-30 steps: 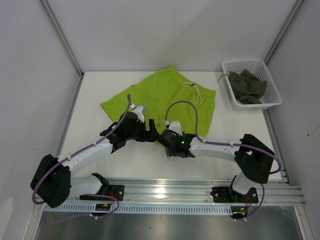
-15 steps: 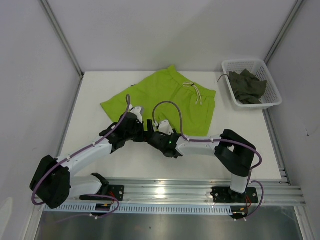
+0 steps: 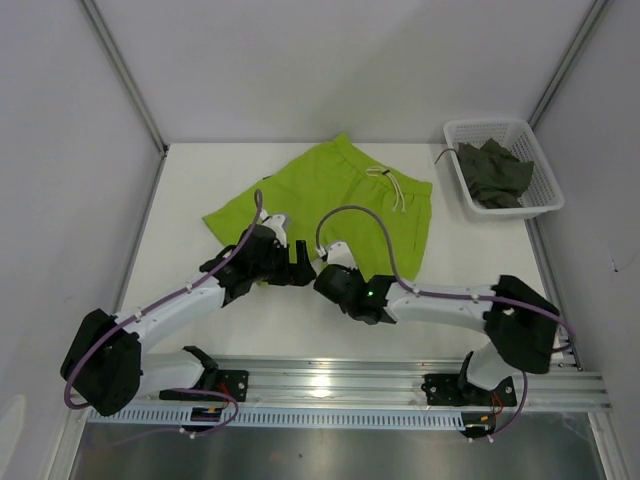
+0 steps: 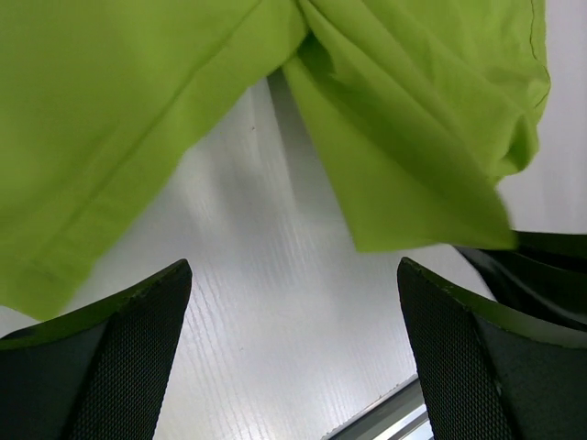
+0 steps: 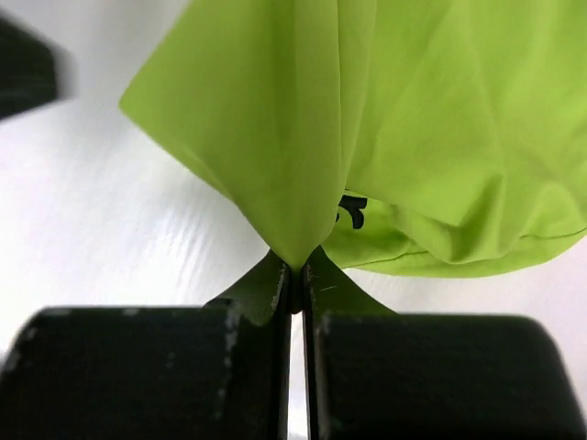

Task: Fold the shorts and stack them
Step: Flatten the shorts out

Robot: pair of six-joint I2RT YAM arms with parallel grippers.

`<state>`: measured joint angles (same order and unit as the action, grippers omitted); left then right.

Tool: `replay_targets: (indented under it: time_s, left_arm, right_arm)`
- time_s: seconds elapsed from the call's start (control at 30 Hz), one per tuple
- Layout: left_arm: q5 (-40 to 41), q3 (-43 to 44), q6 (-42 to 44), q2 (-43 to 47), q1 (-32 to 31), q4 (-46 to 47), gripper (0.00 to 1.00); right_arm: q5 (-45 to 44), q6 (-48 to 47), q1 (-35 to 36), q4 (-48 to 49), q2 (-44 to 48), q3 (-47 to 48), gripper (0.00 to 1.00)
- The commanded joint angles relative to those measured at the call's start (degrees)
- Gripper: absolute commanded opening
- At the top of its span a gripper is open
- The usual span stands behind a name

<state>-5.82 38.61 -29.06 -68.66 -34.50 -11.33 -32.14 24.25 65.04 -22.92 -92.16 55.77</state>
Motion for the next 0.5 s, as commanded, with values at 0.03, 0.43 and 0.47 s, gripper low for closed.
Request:
replay_targets:
  time_s: [0.03, 0.43, 0.47]
  left_arm:
    - [-2.26, 2.34, 0.23, -1.29, -0.30, 2.19, 0.95]
    - [0.54, 7.00, 1.81, -12.97, 0.22, 3.69, 0.96]
    - [0.90, 7.18, 1.90, -13.94, 0.57, 4.12, 0.96]
  right_arm:
    - [2.96, -1.84, 0.62, -0.62, 13.48, -1.63, 0.00]
    - [14.46, -6.76, -0.79, -4.60, 16.84, -1.36, 0.00]
    - [15.43, -6.93, -0.70, -4.16, 16.23, -1.54, 0.00]
